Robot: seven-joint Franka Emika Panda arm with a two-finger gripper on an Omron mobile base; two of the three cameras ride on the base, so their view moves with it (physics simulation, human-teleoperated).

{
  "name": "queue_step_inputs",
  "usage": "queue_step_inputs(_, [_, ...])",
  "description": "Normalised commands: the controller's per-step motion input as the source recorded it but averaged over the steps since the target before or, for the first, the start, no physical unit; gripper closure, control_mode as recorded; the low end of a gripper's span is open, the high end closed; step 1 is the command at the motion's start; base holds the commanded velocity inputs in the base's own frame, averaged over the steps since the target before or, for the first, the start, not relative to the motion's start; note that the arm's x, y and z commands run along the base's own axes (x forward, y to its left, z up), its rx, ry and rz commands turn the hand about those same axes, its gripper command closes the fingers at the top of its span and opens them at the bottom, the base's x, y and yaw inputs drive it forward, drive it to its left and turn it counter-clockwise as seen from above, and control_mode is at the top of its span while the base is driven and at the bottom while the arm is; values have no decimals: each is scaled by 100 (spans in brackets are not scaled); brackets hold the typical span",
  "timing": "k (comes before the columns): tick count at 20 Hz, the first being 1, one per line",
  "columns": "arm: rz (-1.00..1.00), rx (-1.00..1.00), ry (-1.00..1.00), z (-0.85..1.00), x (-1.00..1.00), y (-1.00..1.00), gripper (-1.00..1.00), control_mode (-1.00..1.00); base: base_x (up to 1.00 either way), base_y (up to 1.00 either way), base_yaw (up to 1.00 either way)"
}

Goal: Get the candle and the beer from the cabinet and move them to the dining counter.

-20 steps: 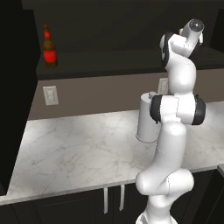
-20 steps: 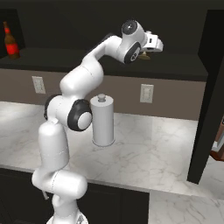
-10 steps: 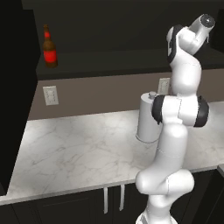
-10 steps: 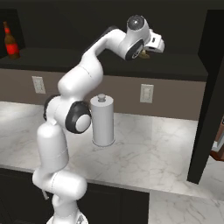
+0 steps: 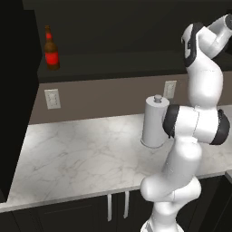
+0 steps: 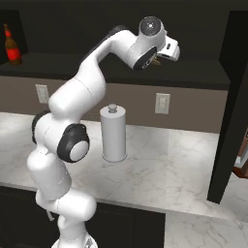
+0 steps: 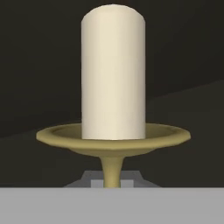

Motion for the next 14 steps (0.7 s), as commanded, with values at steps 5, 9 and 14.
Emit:
queue_step_inputs(5, [0, 0, -9, 0, -59, 29, 100, -100, 0, 0, 0])
queue_step_inputs(9, [0, 0, -4, 0, -60, 30, 100, -100, 0, 0, 0])
queue_step_inputs(14, [0, 0, -4, 0, -59, 31, 100, -100, 0, 0, 0])
